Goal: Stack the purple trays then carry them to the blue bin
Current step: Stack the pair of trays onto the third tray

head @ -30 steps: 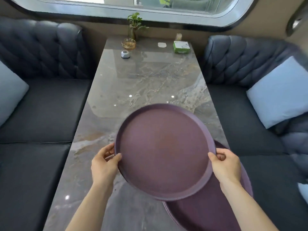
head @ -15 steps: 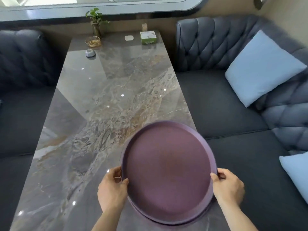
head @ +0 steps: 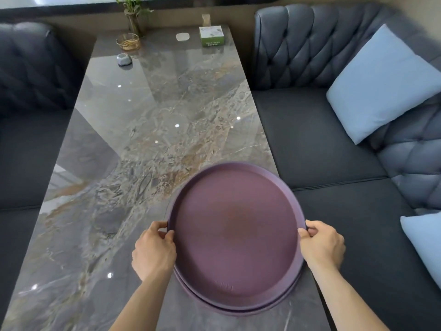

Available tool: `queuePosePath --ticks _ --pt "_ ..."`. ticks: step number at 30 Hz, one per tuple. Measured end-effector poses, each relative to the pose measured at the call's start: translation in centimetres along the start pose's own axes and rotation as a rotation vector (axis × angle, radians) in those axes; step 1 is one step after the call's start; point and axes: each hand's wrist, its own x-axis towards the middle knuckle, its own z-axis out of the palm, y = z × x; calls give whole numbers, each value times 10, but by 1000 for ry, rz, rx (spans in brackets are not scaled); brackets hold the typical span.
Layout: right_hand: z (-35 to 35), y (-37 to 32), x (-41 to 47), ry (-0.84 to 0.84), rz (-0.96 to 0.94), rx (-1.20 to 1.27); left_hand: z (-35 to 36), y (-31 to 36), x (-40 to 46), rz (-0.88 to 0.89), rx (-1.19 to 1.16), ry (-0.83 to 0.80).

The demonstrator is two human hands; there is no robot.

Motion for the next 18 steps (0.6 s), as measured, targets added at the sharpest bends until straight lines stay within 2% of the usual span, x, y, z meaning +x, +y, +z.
queuePosePath --ticks 8,18 --pt "0 10 -4 2 -94 -232 -1 -7 10 37 34 -32" --pt "2 12 6 -47 2 -138 -1 -10 15 12 15 -66"
